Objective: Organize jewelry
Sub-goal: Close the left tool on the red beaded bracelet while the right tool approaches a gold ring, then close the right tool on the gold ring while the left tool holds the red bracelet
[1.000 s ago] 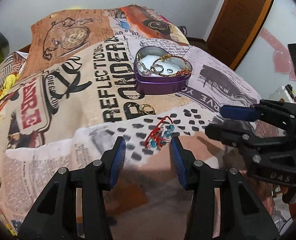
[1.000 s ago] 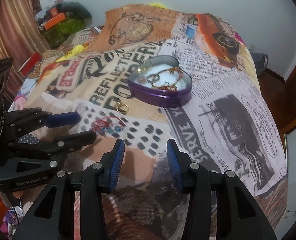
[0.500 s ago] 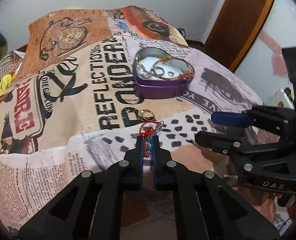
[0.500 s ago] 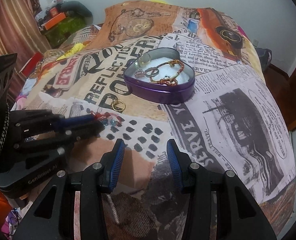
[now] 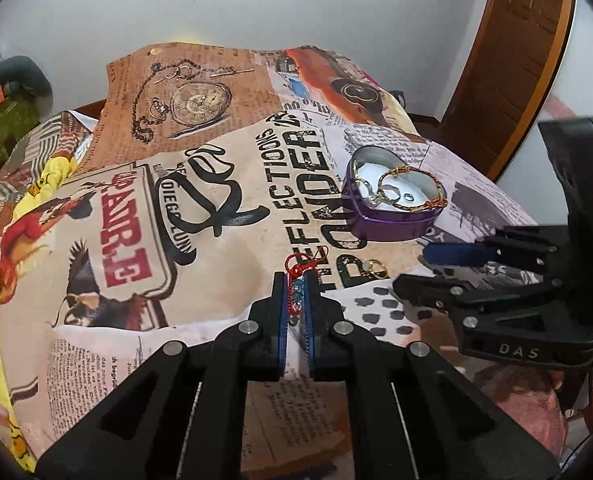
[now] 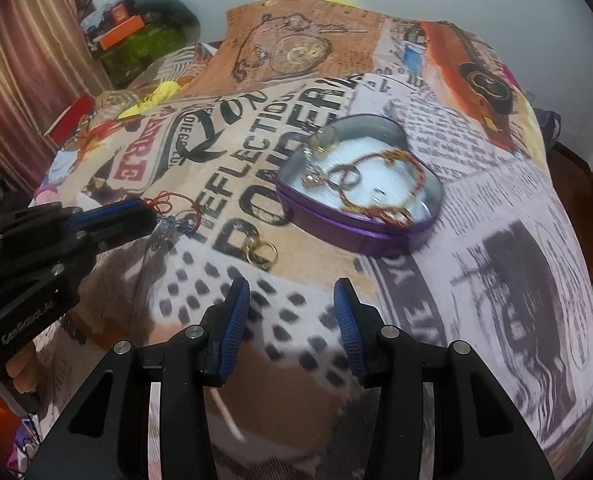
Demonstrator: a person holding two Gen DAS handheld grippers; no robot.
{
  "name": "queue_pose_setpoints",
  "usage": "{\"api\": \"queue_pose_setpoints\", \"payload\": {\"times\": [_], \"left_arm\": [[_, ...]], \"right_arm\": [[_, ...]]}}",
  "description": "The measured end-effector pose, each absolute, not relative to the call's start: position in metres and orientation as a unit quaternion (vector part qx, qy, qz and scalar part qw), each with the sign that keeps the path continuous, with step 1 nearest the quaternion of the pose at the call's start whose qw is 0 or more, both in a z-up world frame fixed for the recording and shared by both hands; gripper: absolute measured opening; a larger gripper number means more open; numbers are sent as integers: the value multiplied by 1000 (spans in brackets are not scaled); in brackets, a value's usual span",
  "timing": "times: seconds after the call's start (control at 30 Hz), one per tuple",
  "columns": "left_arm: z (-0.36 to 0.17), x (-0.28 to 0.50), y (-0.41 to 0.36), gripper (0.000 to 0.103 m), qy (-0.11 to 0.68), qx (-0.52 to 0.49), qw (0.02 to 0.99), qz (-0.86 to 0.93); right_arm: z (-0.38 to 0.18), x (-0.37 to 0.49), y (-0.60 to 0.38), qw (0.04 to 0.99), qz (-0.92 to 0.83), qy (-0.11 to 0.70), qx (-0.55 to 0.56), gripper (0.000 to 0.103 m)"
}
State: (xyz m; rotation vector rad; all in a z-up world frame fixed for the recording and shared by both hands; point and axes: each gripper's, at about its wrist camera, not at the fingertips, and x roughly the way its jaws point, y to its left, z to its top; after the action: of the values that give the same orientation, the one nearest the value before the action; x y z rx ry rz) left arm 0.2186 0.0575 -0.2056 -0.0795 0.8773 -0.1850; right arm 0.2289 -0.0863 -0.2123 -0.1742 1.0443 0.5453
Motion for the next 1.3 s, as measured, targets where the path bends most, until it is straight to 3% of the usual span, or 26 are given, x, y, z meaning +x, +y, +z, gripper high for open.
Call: {"api": "queue_pose_setpoints", "payload": {"times": [0.53, 0.7, 1.3], "left_arm": [[-222, 222, 62, 6, 434, -58, 894, -98], [-218, 219, 59, 6, 431, -48, 896, -97], [-176, 211, 39, 6, 399, -16, 912, -99]], "right_arm": [[-224, 246, -61, 813, 286, 490, -130, 40], [-225, 246, -56, 808, 307, 486, -128, 18], [-187, 235, -82, 845, 276, 447, -97, 19]]}}
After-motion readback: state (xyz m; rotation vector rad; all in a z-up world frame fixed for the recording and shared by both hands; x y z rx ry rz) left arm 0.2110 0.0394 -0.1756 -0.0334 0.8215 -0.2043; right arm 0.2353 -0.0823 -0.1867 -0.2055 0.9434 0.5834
